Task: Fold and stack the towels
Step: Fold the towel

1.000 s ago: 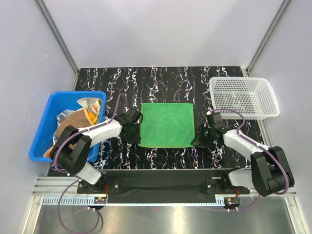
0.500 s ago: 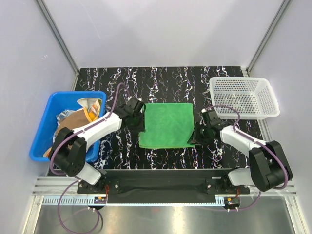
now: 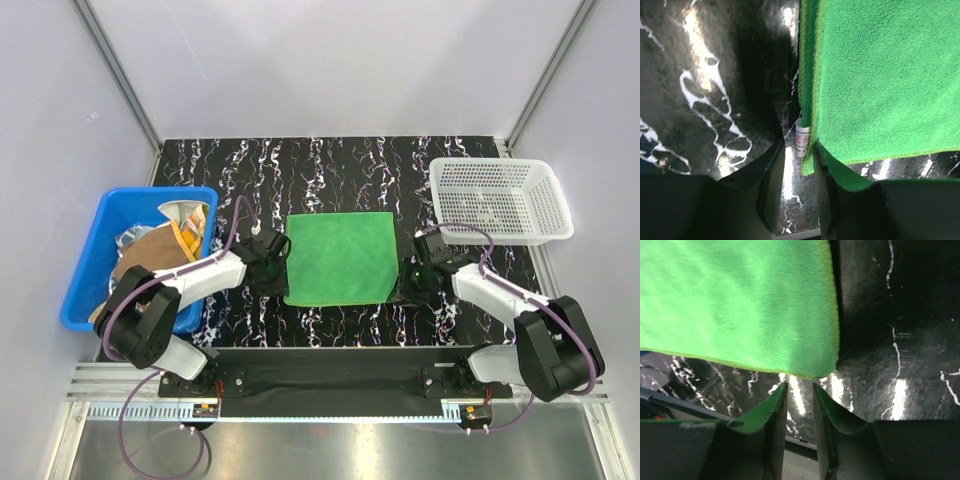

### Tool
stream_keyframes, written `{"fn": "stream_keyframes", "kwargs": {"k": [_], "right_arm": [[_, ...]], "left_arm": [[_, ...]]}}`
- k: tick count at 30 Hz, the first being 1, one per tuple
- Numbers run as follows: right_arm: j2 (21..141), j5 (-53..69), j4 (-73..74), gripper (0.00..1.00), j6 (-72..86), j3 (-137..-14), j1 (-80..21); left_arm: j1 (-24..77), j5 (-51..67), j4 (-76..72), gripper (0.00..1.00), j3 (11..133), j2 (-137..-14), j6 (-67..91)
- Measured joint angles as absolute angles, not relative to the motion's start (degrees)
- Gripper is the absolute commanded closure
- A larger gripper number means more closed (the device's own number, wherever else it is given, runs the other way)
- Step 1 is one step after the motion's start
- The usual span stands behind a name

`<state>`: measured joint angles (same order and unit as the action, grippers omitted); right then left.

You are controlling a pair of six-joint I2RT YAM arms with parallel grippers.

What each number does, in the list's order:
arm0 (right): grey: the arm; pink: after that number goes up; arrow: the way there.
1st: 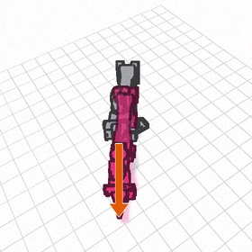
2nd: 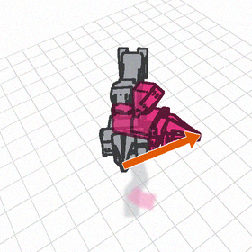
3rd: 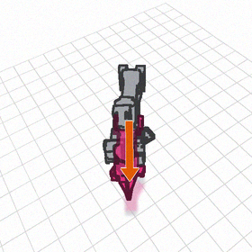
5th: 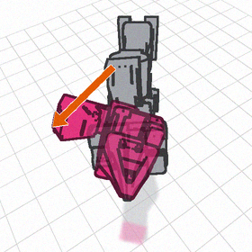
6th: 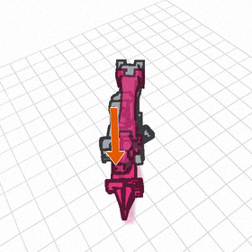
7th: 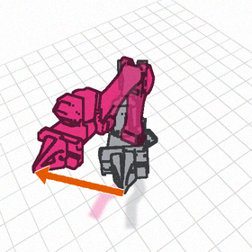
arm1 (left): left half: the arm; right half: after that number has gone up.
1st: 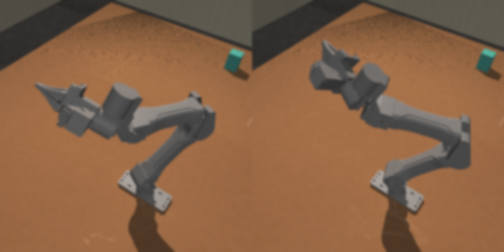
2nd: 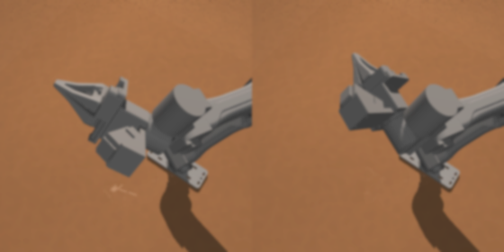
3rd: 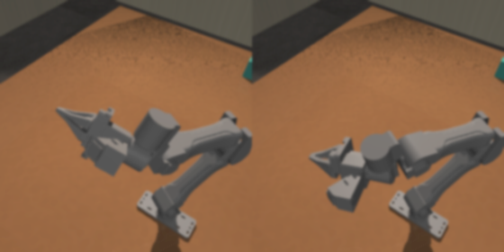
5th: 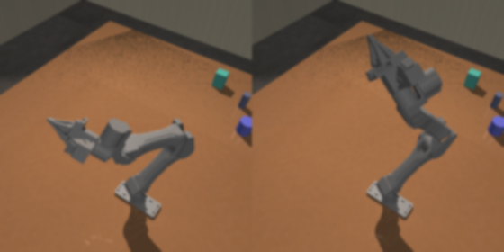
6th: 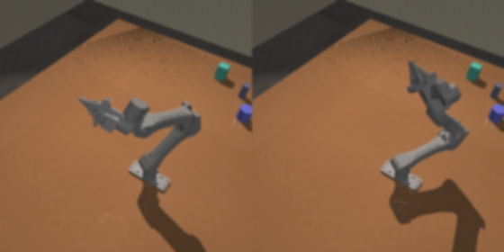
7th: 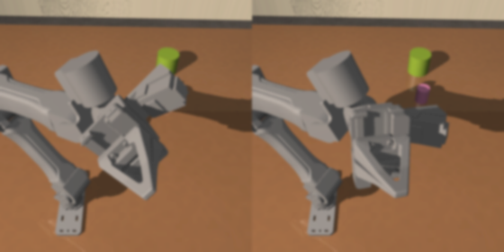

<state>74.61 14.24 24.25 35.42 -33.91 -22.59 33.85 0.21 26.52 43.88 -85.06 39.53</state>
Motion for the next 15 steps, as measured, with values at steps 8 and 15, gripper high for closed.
{"fn": "stream_keyframes", "kwargs": {"k": [8,15], "right_arm": [[74.00,12.78,31.75,0.52,29.71,-48.84,-22.74],[88.95,16.73,31.27,0.46,15.11,-71.05,-19.53]], "left_arm": [[33.50,-0.75,37.43,0.49,54.46,-82.37,35.46],[26.89,0.38,35.48,0.44,73.38,-88.33,23.03]]}}
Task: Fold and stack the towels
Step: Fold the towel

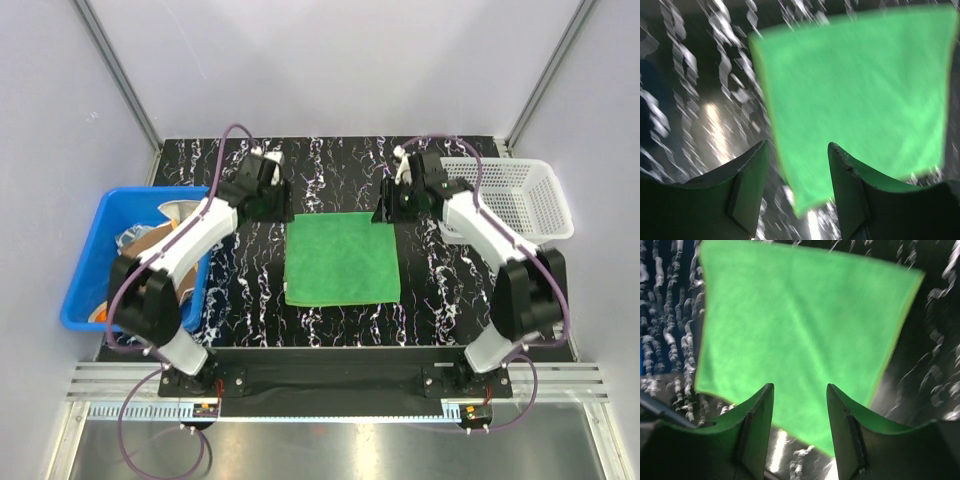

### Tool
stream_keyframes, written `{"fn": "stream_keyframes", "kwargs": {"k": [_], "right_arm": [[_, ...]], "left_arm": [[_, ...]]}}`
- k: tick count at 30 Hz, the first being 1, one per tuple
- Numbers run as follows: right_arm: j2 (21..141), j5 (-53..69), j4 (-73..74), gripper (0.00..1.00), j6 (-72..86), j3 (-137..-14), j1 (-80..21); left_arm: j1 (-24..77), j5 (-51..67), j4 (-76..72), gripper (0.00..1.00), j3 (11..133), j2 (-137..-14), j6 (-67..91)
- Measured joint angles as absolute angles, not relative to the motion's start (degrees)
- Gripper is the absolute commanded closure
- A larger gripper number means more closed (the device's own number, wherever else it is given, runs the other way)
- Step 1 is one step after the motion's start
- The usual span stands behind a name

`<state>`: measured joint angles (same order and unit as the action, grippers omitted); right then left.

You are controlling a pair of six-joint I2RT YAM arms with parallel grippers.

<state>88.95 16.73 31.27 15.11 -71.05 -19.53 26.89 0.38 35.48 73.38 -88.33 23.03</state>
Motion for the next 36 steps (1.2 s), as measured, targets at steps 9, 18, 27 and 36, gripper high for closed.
{"fn": "stream_keyframes", "kwargs": {"k": [9,18,27,36], "right_arm": [[111.42,21.39,36.23,0.56,-1.76,-91.37,-11.86],[128.75,26.41,46.00,0.52,-13.63,-108.53,-9.82],[136.70,26.72,52.07,0.60,-20.01,-115.09,-8.25],[137.40,28.38,53.52,0.72,-22.90,-116.44,-7.86]], "left_arm": [[19.73,1.72,36.75,0.48,88.40,-110.17,8.60],[19.18,9.41,37.23,0.46,93.23,-119.57,0.54],[17.89,13.21,37.43,0.47,98.50,-126.17,-4.47],[17.74,13.98,37.85,0.53,102.96,-128.20,-7.77]]}}
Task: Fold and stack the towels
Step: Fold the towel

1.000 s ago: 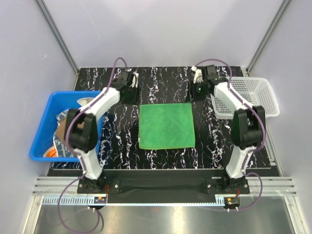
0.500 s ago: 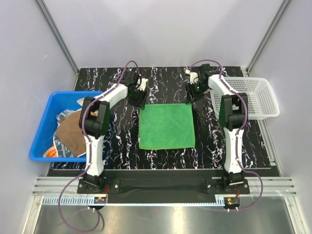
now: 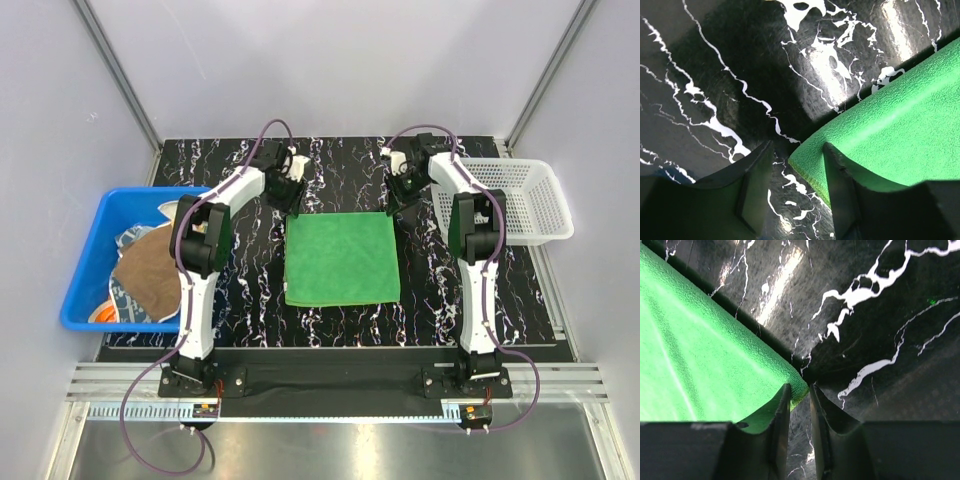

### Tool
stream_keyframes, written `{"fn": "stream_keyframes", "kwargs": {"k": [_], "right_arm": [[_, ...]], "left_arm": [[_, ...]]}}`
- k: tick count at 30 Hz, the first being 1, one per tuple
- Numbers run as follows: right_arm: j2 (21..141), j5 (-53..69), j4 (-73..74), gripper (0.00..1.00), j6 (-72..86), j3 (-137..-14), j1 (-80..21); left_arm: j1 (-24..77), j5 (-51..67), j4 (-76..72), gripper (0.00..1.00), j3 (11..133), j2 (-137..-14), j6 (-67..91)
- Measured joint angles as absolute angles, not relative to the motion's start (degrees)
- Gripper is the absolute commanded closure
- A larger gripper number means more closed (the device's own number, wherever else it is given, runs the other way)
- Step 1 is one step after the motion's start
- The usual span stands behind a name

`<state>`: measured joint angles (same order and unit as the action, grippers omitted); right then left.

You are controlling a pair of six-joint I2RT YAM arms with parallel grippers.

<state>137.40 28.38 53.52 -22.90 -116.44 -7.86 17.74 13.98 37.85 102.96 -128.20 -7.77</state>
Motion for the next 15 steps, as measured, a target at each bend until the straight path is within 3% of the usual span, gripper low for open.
{"fn": "stream_keyframes", "kwargs": {"k": [8,9,13,15], "right_arm": [[138.76,29.45,53.98,0.76,-23.79,-117.67,-7.86],[138.82,29.54,54.00,0.77,-23.81,-117.75,-7.86],[138.82,29.67,53.98,0.90,-24.01,-117.86,-7.86],[138.82,29.67,53.95,0.97,-24.12,-117.86,-7.86]], "left_arm": [[17.74,15.05,39.51,0.63,103.44,-129.34,-10.00],[17.74,15.14,39.66,0.66,103.57,-129.49,-10.24],[17.74,15.75,40.60,1.00,103.81,-129.51,-11.03],[17.74,16.14,40.99,1.00,104.01,-129.51,-11.51]]}}
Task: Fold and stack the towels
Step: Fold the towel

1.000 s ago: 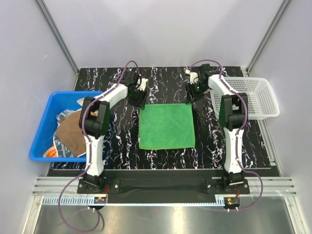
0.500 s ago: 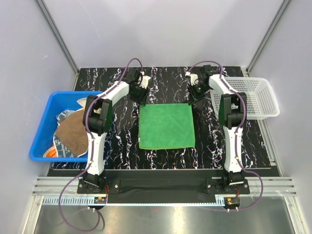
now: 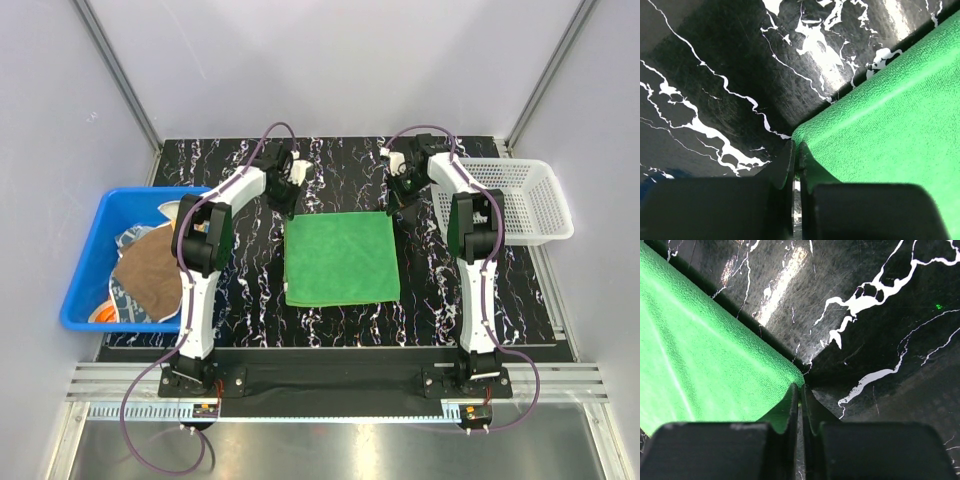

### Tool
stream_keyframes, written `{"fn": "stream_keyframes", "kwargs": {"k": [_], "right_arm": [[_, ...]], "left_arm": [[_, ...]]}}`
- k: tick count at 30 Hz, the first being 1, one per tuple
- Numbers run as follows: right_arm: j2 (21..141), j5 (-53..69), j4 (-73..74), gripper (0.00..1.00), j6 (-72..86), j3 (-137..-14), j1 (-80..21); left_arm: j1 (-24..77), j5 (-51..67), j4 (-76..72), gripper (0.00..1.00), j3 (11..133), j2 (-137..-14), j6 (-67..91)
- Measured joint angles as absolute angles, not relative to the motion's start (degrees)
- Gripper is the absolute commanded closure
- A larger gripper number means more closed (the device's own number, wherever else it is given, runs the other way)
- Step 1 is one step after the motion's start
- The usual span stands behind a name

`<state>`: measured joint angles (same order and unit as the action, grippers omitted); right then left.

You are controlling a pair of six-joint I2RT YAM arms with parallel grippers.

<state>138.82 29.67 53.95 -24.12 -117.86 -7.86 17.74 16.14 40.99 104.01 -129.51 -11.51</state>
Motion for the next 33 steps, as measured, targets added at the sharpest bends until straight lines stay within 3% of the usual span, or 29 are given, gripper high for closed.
{"fn": "stream_keyframes", "kwargs": {"k": [11,19,33], "right_arm": [[137.99,26.96,49.45,1.00,-21.96,-118.54,-7.86],[130.30,26.04,44.14,1.00,-19.33,-118.48,-7.86],[95.24,22.72,33.36,1.00,-14.52,-102.39,-10.28]], "left_arm": [[17.74,14.52,41.60,1.00,108.07,-128.57,-11.79],[17.74,11.09,37.23,1.00,104.03,-119.57,-11.53],[21.78,4.40,32.03,1.00,93.23,-89.73,-10.48]]}}
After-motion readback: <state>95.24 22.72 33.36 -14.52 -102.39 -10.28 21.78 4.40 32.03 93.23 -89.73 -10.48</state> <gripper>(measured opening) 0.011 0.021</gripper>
